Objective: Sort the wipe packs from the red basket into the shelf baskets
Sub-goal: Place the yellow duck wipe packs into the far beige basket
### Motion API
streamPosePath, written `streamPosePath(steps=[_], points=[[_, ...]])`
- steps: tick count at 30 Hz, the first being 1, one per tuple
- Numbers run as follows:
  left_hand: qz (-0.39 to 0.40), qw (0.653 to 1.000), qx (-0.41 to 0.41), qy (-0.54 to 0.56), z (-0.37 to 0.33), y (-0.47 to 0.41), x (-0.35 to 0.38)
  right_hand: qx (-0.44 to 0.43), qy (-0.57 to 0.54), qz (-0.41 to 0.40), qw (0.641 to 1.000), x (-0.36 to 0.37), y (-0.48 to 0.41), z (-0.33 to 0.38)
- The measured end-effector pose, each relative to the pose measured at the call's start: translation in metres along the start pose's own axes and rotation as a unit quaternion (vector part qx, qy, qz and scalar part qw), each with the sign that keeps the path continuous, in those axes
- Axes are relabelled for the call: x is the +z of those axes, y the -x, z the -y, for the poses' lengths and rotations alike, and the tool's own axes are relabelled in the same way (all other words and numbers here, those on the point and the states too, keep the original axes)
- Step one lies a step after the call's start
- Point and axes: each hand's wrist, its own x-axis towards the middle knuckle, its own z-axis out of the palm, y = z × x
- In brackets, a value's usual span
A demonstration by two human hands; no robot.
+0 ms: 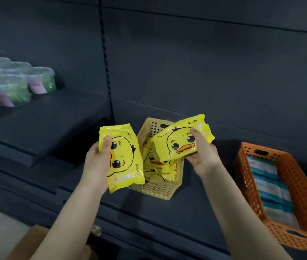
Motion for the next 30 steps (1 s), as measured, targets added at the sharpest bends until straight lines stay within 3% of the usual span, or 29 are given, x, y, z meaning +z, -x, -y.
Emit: streamPosePath(steps=[8,16,21,24,27,28,29,30], points=[[0.028,0.999,-0.026,0.031,-0.021,-0.085,0.01,-0.138,0.236,-0.122,0.954,0.058,-0.07,-0.02],[0.118,0.99,-0.07,0.044,-0.028,-0.148,0.022,-0.06,0.333,-0.192,0.921,0.082,-0.107,-0.062],[0.154,0.984,-0.081,0.028,-0.023,-0.165,0.033,-0.091,0.4,-0.21,0.888,0.084,-0.119,-0.074],[0.17,0.982,-0.083,0.011,-0.022,-0.169,0.038,-0.151,0.48,-0.209,0.839,0.083,-0.116,-0.077],[0.168,0.982,-0.09,0.01,-0.02,-0.171,0.038,-0.252,0.649,-0.212,0.685,0.081,-0.104,-0.079],[0.166,0.982,-0.094,0.012,-0.02,-0.171,0.038,-0.24,0.687,-0.194,0.658,0.081,-0.102,-0.081],[0.164,0.982,-0.097,0.015,-0.02,-0.171,0.039,-0.205,0.7,-0.163,0.664,0.08,-0.103,-0.086],[0.164,0.981,-0.098,0.017,-0.02,-0.171,0.039,-0.164,0.689,-0.128,0.695,0.08,-0.104,-0.091]])
